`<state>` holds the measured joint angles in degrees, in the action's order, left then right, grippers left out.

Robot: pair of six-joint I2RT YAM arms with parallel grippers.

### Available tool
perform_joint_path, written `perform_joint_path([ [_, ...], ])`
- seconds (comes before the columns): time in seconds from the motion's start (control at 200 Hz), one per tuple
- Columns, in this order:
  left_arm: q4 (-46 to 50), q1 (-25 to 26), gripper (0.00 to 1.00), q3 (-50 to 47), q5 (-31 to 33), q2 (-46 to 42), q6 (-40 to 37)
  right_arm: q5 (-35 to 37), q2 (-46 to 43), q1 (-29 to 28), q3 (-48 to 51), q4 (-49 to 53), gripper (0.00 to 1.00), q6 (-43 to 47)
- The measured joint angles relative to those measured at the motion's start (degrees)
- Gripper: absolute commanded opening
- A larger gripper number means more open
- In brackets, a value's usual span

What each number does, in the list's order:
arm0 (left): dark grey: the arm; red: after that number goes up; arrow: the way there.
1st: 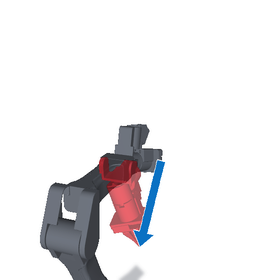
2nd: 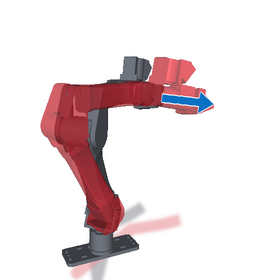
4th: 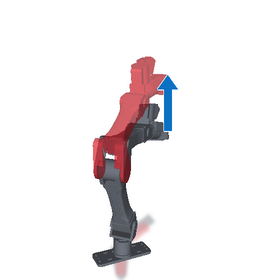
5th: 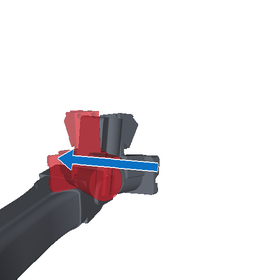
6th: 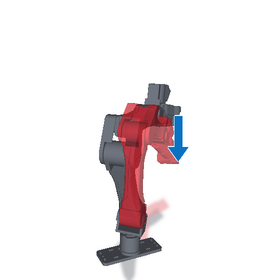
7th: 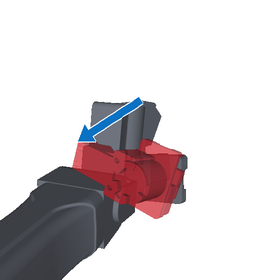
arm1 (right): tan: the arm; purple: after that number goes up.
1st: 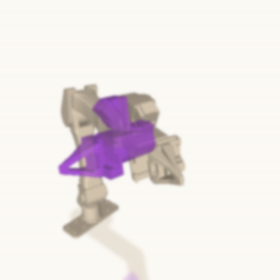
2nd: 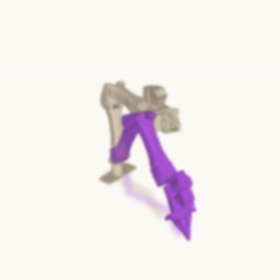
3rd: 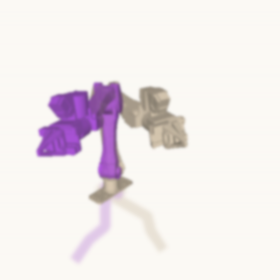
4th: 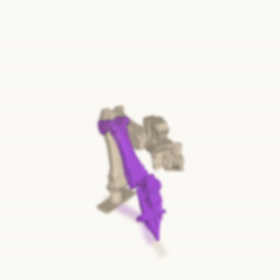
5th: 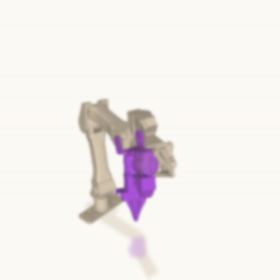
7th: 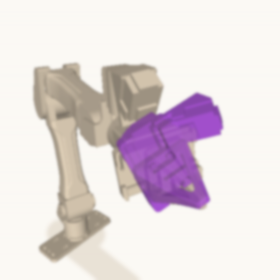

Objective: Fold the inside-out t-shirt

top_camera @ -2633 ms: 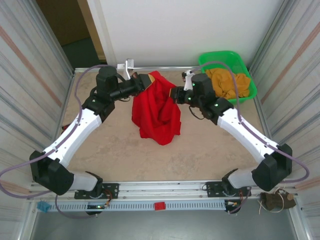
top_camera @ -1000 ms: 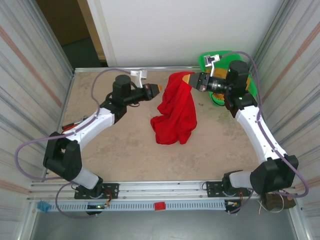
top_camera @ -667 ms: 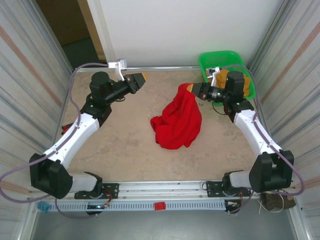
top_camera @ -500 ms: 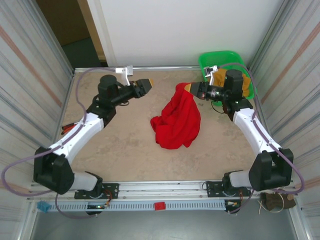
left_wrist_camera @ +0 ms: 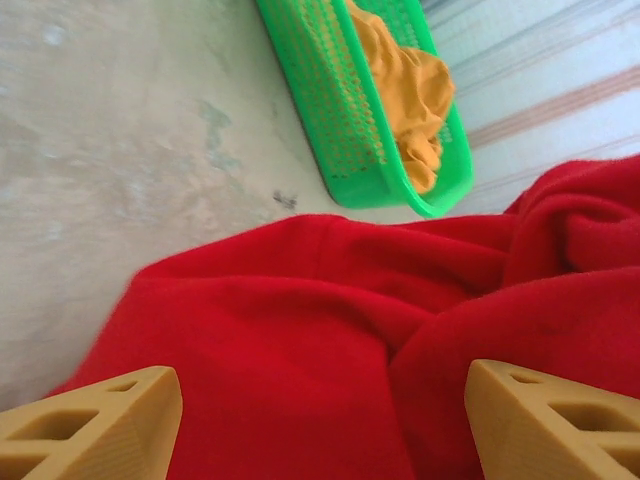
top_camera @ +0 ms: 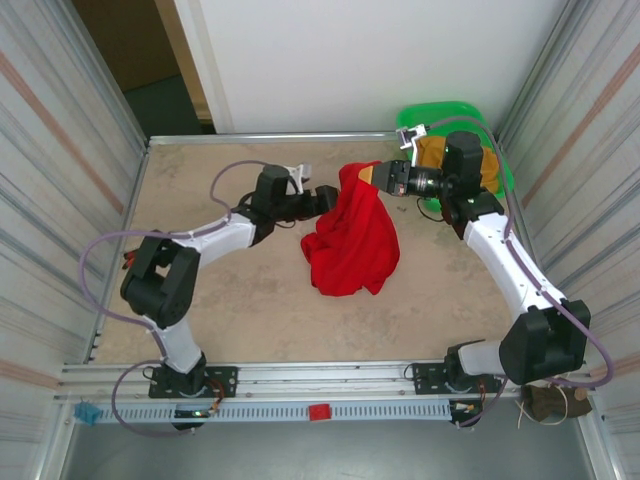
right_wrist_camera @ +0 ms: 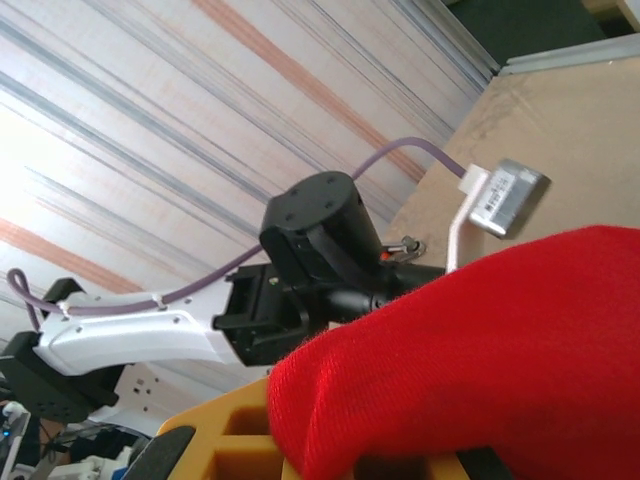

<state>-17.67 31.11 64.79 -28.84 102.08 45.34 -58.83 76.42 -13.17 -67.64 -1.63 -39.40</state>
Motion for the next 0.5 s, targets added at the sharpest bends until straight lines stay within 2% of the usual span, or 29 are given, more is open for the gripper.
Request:
perform_joint_path([
  [0.04,-2.0,0.7,0.52,0.1,-1.0,1.0,1.1,0.0,0.0,0.0,-0.1,0.1,0.0,0.3],
  [0.15,-9.3,2.0,0.0,0.7,-4.2,4.6,6.1,0.0,0.0,0.4,-0.1,0.8,0.0,0.9],
  [0.341,-18.6,0.5,0.0,0.0,-6.1,6.9,12.7,0.0,-1.1,3.7,0.9,1.1,0.0,1.0],
  [0.501,-19.3,-3.3,0.0,-4.6,-3.9,0.1,13.0,0.0,-3.9,6.6,3.1,1.4,0.0,1.1],
])
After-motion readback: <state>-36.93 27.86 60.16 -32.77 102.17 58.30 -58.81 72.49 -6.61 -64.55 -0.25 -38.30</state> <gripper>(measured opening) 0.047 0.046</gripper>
